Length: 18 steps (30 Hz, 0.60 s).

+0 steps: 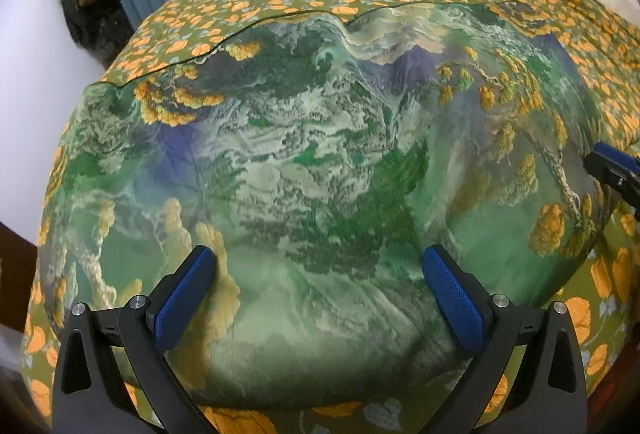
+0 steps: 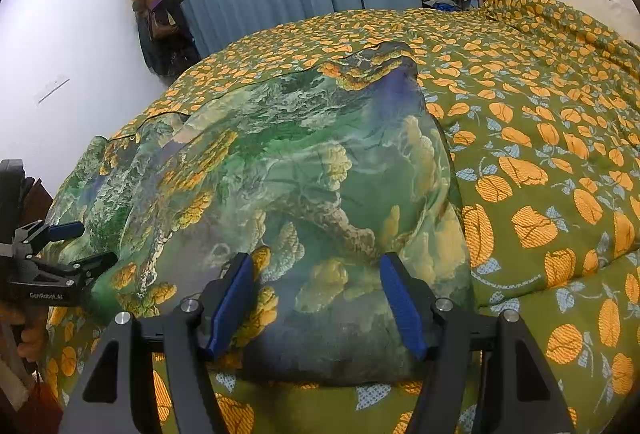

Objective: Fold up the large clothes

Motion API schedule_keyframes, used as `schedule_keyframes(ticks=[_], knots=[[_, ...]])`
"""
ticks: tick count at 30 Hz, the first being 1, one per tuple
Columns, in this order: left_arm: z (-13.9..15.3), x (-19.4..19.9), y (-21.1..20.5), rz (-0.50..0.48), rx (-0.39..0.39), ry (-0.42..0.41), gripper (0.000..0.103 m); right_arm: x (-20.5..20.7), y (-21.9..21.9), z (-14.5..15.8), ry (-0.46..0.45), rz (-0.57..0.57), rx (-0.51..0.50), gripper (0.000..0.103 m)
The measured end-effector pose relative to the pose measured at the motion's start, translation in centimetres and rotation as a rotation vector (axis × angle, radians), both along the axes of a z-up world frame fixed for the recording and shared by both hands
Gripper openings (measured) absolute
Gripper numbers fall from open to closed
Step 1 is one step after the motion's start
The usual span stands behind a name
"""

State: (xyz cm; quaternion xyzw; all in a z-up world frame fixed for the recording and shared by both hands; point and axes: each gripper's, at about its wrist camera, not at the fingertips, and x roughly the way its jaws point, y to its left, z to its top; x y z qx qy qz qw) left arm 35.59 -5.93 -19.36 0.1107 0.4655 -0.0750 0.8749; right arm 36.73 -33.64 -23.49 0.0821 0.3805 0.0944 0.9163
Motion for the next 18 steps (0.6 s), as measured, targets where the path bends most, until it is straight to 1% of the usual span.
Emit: schedule_keyframes(ticks=[11,13,15,16,18], knots=[[0.1,-2.6,0.3,-0.048,0.009,0.028,0.102,-0.2,0.0,0.0,0.005,0.001,-0.002,0.067],[0.3,-3.6,0.3,-0.07,0.002,0.055,0.102,-0.3,-0.1,0.1,0.009,-0.002,0.003,0.067],[0.3,-4.8,0.2,-0.096,0.013,0.071,0.102,-0.6,-0.2,0.4,0.012,-0.009,0.011,0.067],[0.3,-5.8,0.2,-0.111,0.024,0.067,0.102,-0.8,-0.4,0.7,0.011,-0.014,0.019,0.067],[0.6,-7.3,0.4,-0.132,0.014,0.062,0.102,-1.4,-0.7,1.3,0.011,-0.022,0.044,0.067]])
